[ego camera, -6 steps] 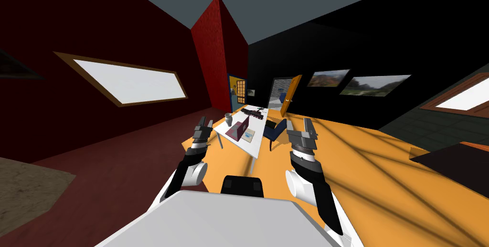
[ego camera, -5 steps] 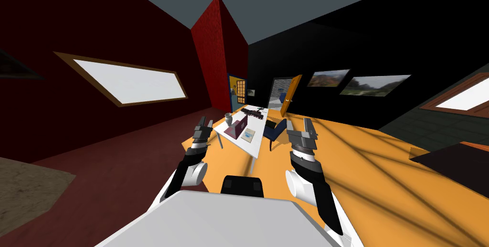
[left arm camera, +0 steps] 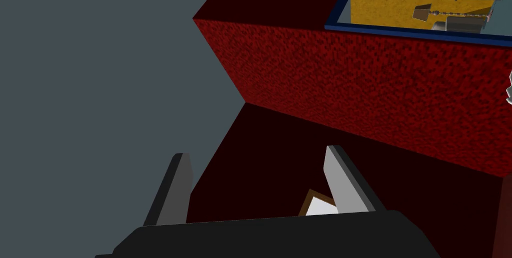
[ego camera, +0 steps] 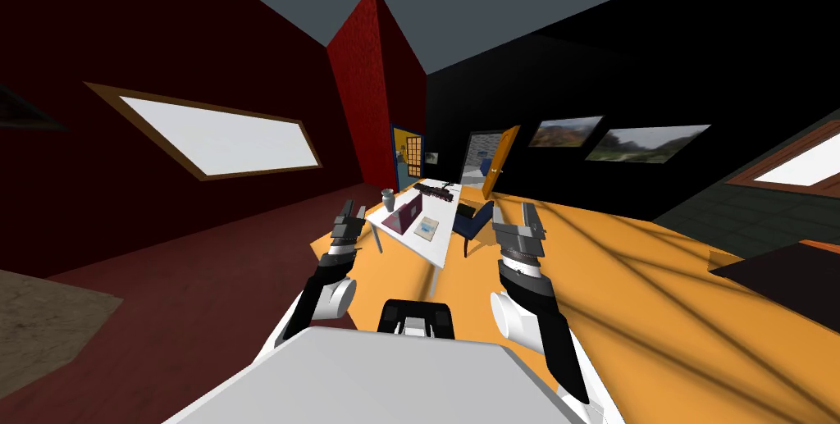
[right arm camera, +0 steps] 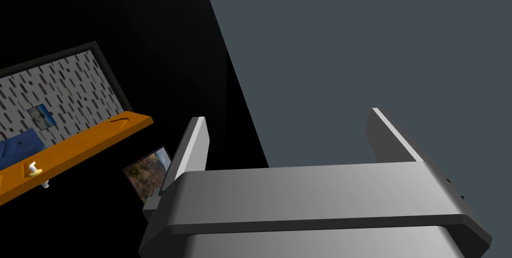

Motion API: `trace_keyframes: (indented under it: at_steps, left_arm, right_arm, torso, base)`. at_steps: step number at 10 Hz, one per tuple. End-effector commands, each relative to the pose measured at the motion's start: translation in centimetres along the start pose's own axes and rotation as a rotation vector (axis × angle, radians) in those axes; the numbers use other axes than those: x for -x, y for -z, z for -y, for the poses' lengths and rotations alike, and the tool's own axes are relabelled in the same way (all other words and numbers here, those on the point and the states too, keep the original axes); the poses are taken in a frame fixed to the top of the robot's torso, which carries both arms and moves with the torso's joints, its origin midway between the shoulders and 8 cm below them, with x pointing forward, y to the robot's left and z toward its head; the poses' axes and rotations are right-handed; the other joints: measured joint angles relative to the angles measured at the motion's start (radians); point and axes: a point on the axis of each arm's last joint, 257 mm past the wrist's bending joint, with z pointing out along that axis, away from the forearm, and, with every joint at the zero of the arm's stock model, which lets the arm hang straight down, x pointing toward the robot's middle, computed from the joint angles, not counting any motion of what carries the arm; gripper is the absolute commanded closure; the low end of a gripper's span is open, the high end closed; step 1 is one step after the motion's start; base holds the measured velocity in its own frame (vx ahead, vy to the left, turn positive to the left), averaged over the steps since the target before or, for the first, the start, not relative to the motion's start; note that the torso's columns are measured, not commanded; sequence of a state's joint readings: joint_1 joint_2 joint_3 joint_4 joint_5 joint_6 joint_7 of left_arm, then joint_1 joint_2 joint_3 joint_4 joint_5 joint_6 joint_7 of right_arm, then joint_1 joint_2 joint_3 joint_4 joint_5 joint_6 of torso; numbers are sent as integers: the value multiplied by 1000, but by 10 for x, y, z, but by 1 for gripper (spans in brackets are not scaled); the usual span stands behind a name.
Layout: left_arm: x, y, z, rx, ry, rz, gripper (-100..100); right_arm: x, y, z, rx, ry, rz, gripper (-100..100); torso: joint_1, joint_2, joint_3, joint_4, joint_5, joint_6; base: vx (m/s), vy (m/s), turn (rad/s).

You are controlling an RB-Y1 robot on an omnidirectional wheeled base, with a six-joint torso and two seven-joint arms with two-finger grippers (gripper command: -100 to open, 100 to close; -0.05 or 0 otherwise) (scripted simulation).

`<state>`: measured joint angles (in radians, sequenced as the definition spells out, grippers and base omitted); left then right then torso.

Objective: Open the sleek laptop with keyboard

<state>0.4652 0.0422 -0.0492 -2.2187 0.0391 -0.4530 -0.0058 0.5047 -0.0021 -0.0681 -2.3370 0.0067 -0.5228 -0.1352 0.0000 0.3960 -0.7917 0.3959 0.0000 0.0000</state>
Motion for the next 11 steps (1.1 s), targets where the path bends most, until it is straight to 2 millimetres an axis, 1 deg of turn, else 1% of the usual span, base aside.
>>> trace_keyframes:
  at_steps: [1, 3, 4, 5, 6, 7, 11]
  left_arm:
    - [0, 0, 0, 0, 0, 0, 0]
    - [0, 0, 0, 0, 0, 0, 0]
    - [-4, 0, -5, 16, -12, -30, -100]
    - [-9, -1, -11, 37, -22, -57, -100]
    - [-11, -1, -15, 49, -28, -70, -100]
    - [-16, -2, -23, 77, -38, -96, -100]
    - [-25, -2, -42, 139, -63, -149, -100]
  right_arm:
    - [0, 0, 0, 0, 0, 0, 0]
    - [0, 0, 0, 0, 0, 0, 0]
    - [0, 0, 0, 0, 0, 0, 0]
    - [0, 0, 0, 0, 0, 0, 0]
    - [0, 0, 0, -1, 0, 0, 0]
    - [0, 0, 0, -1, 0, 0, 0]
    - [0, 0, 0, -1, 0, 0, 0]
  torso:
    - [0, 74, -147, 74, 0, 0]
    - [0, 222, -443, 221, 0, 0]
    - [0, 295, -590, 295, 0, 0]
    - [0, 329, -660, 328, 0, 0]
    - [1, 338, -679, 338, 0, 0]
    - [1, 340, -684, 341, 0, 0]
    - [-1, 342, -684, 342, 0, 0]
  base:
    - [0, 0, 0]
    - [0, 0, 0]
    - [15, 4, -51]
    - [24, 11, -106]
    - [25, 18, -82]
    - [27, 25, -82]
    - [29, 20, -86]
